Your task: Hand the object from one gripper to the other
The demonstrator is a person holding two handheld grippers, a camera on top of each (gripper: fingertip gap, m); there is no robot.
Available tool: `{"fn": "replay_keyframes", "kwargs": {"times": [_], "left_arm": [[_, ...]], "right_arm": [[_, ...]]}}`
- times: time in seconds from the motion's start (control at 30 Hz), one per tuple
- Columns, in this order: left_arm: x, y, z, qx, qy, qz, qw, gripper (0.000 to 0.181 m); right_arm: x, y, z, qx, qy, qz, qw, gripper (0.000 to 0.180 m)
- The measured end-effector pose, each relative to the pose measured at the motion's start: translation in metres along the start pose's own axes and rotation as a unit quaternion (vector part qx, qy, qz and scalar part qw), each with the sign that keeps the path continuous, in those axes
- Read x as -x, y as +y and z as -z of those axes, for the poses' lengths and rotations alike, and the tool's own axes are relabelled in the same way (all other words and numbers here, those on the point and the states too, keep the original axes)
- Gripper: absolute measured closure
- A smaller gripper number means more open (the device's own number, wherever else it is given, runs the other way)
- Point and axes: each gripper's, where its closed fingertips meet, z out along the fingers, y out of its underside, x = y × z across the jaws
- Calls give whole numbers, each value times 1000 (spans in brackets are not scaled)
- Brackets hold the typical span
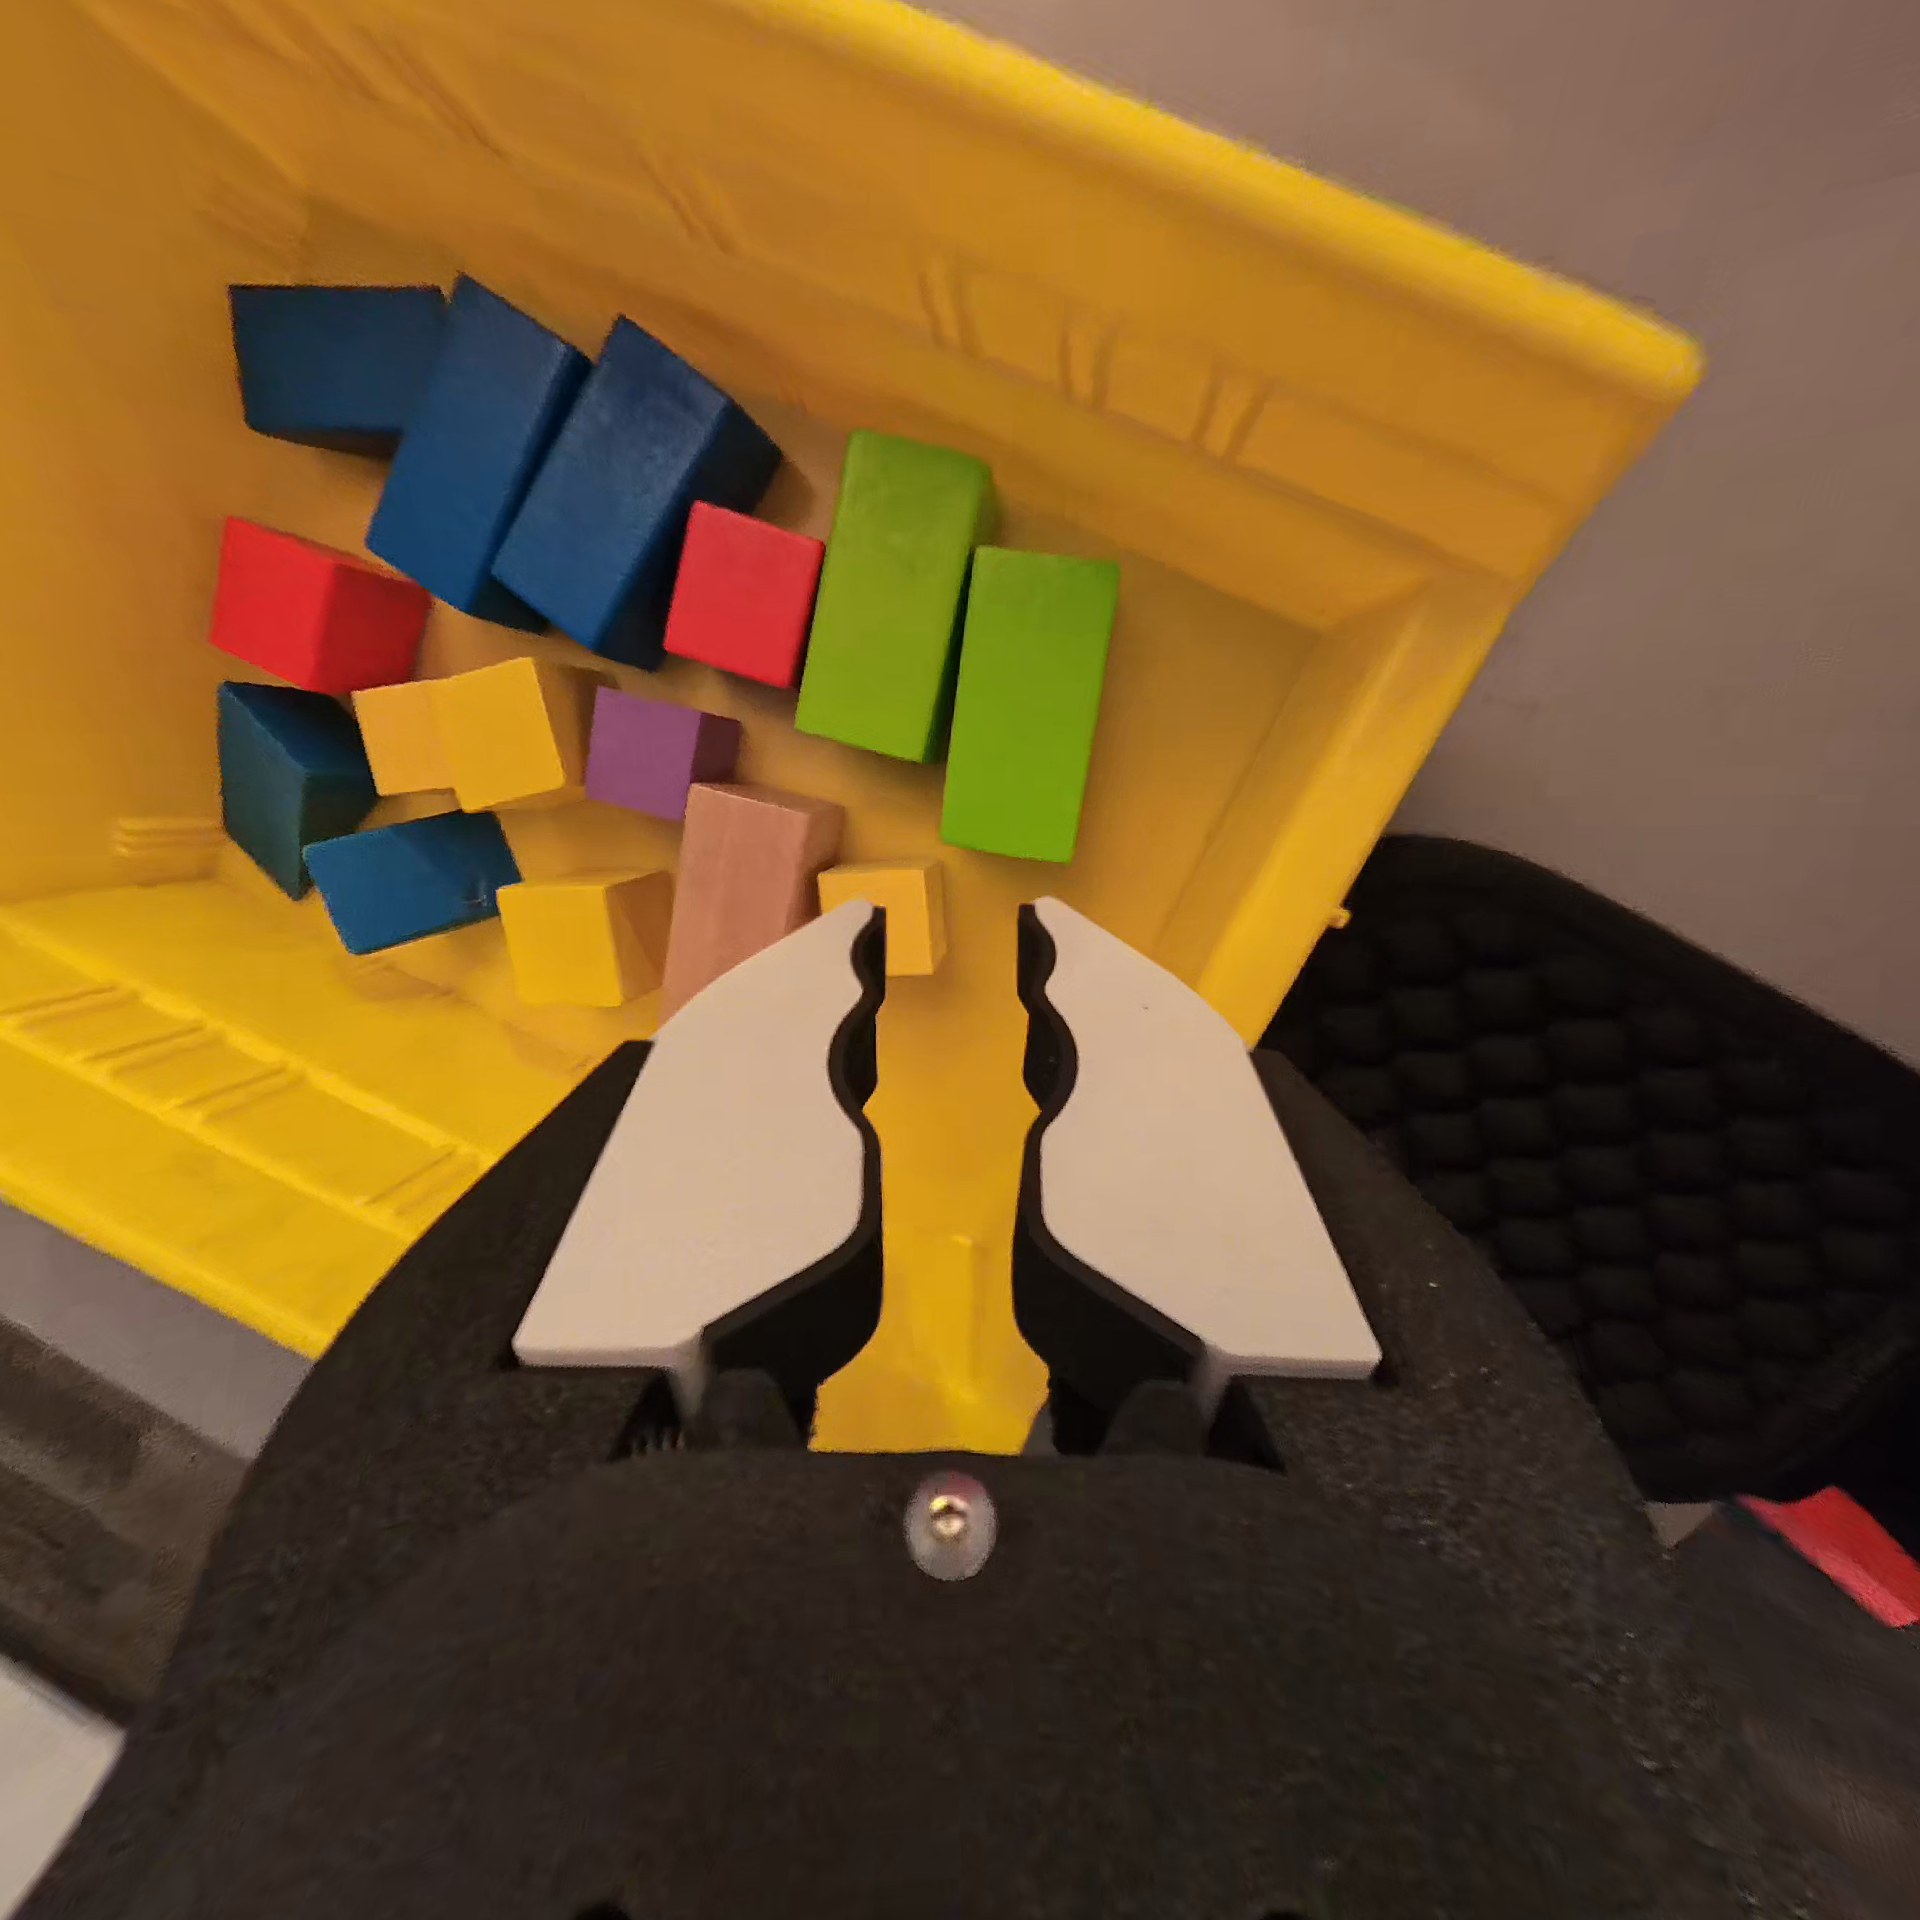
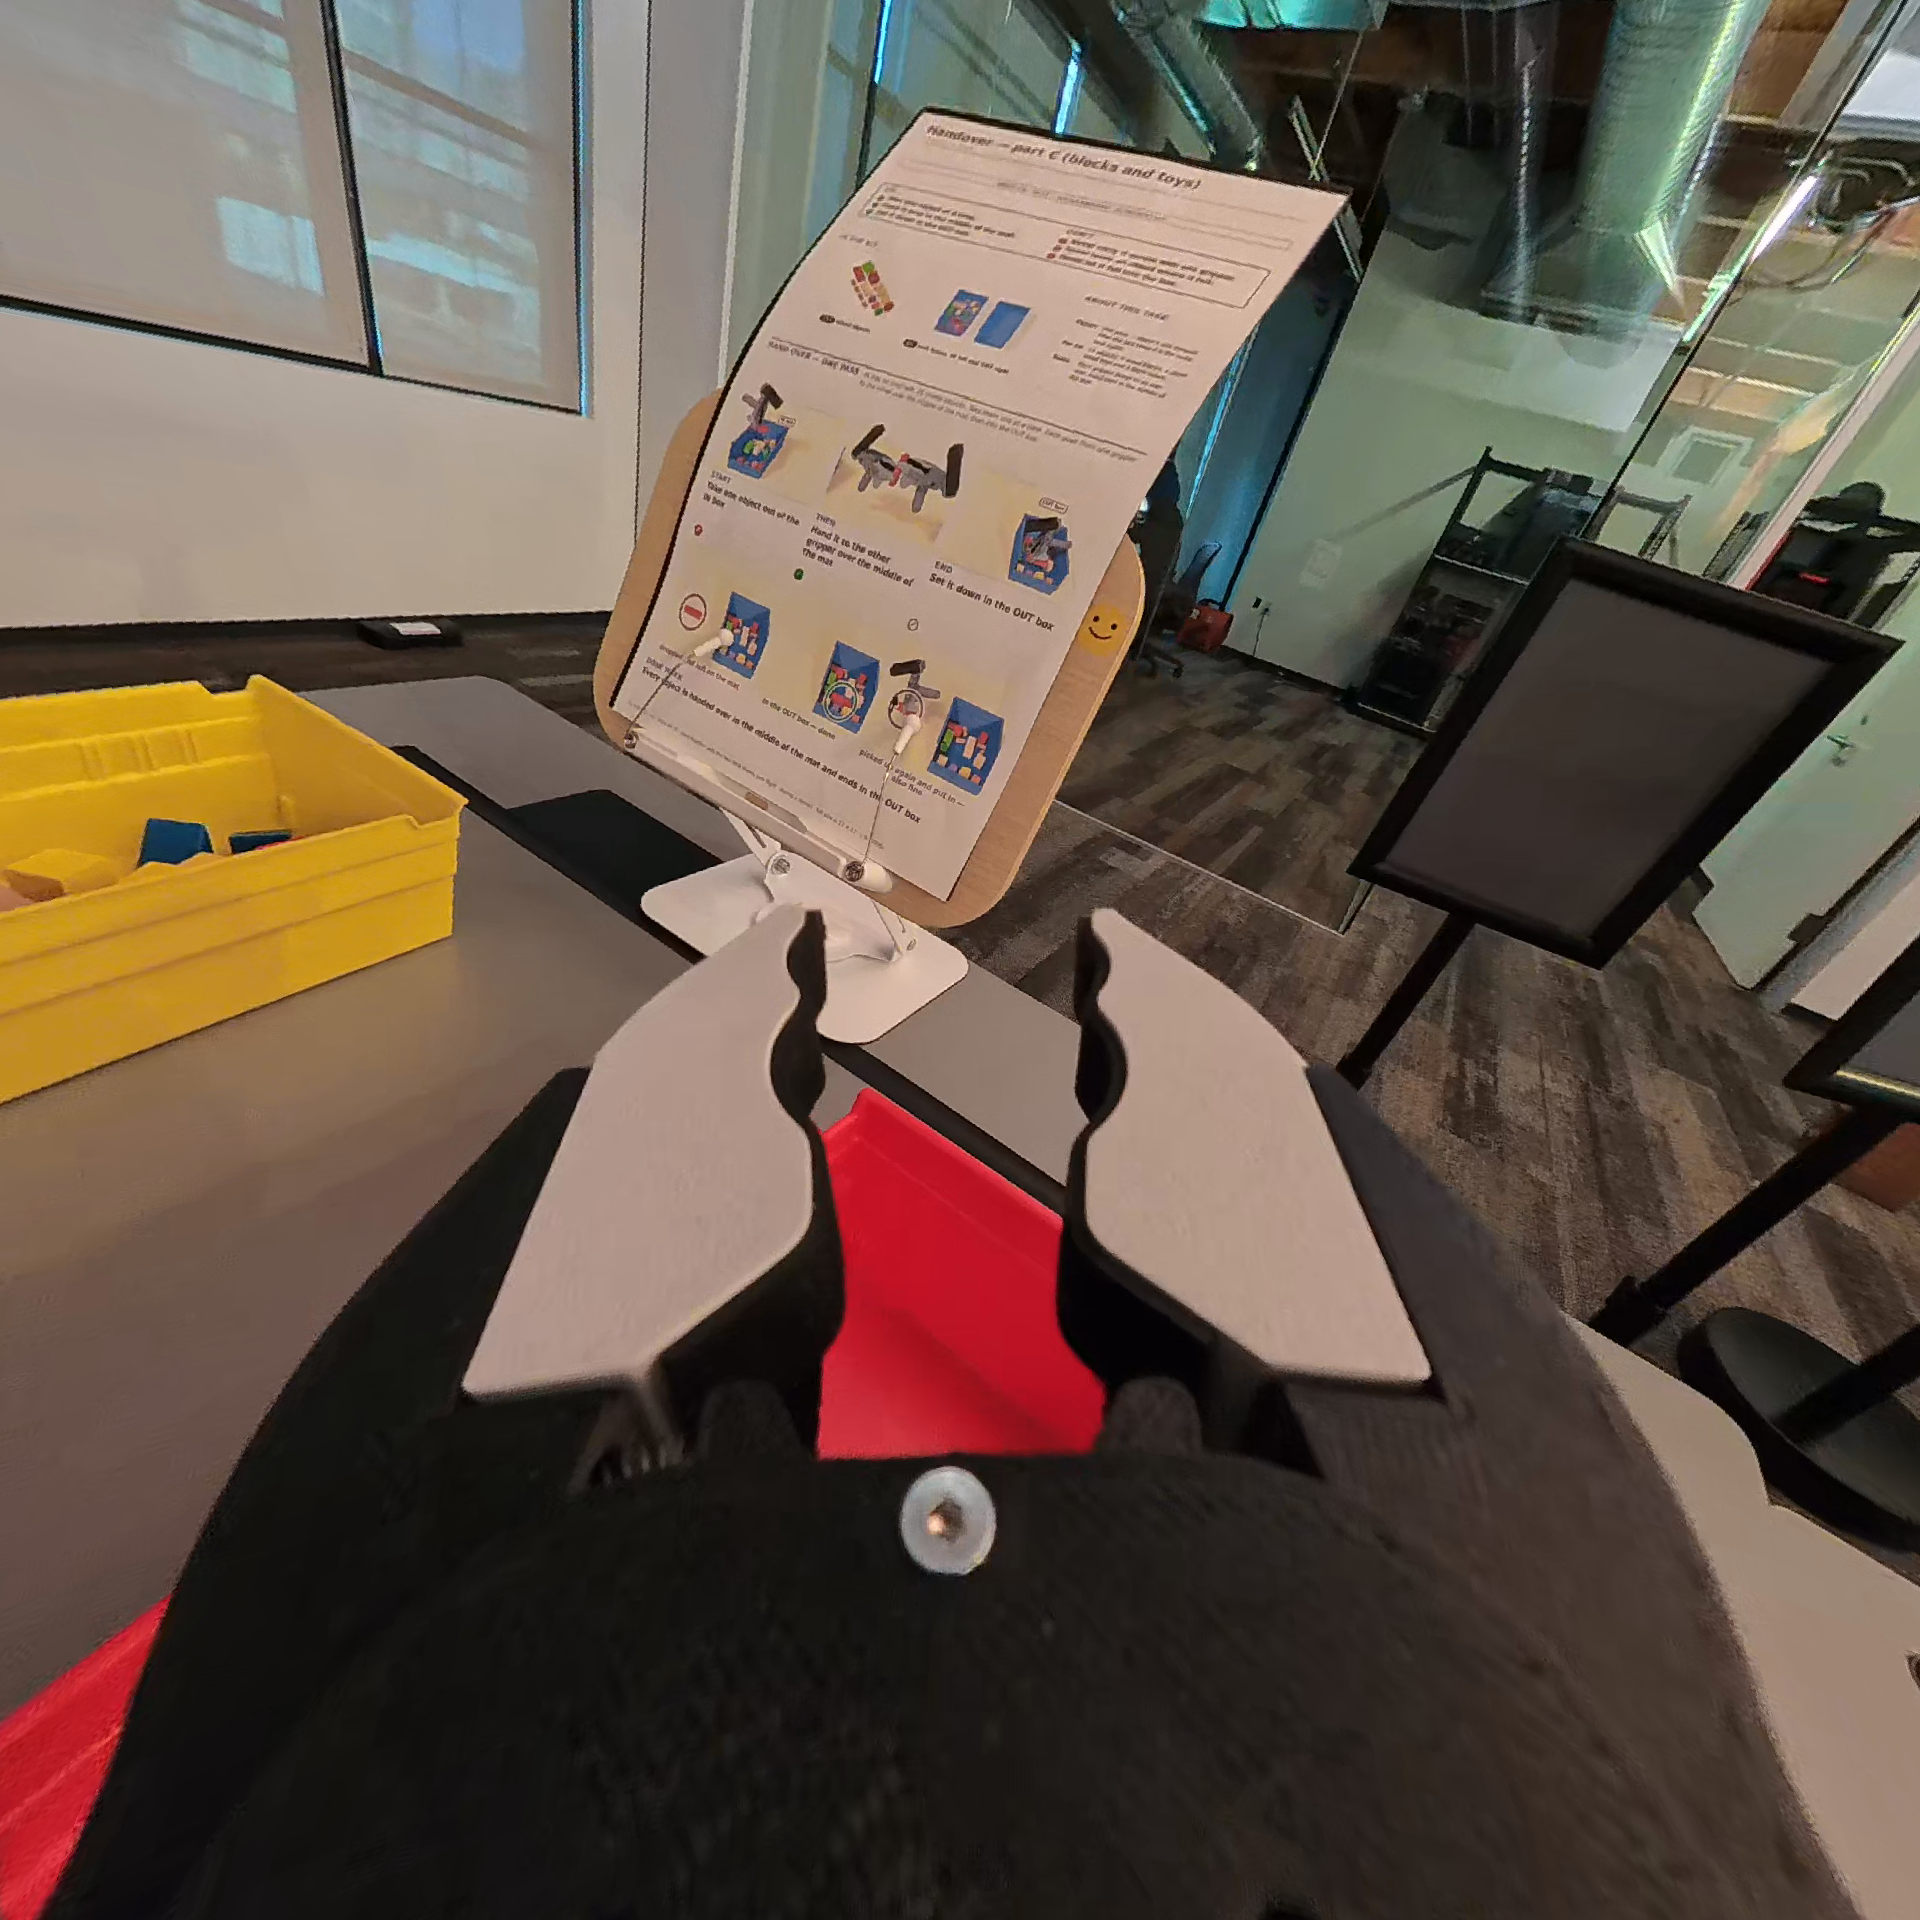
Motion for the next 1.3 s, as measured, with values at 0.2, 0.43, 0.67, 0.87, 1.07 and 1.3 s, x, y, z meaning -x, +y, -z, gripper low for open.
{"fn": "replay_keyframes", "kwargs": {"times": [0.2,0.43,0.67,0.87,1.07,1.3], "left_arm": [[8,24,-24,103,-28,-24,994,152],[16,31,-37,136,-38,-2,990,153],[20,31,-43,139,-39,-4,990,149],[19,35,-52,149,-34,-12,988,147],[24,41,-48,165,-54,-33,984,152],[46,6,22,29,-119,27,992,152]], "right_arm": [[-3,-2,6,-7,4,-2,1000,133],[-6,7,3,13,5,-9,1000,133],[-4,15,-2,36,-3,-3,999,133],[-3,20,-5,49,-6,3,999,133],[-3,22,-4,54,-6,6,999,133],[5,1,-7,7,-1,29,1000,133]]}}
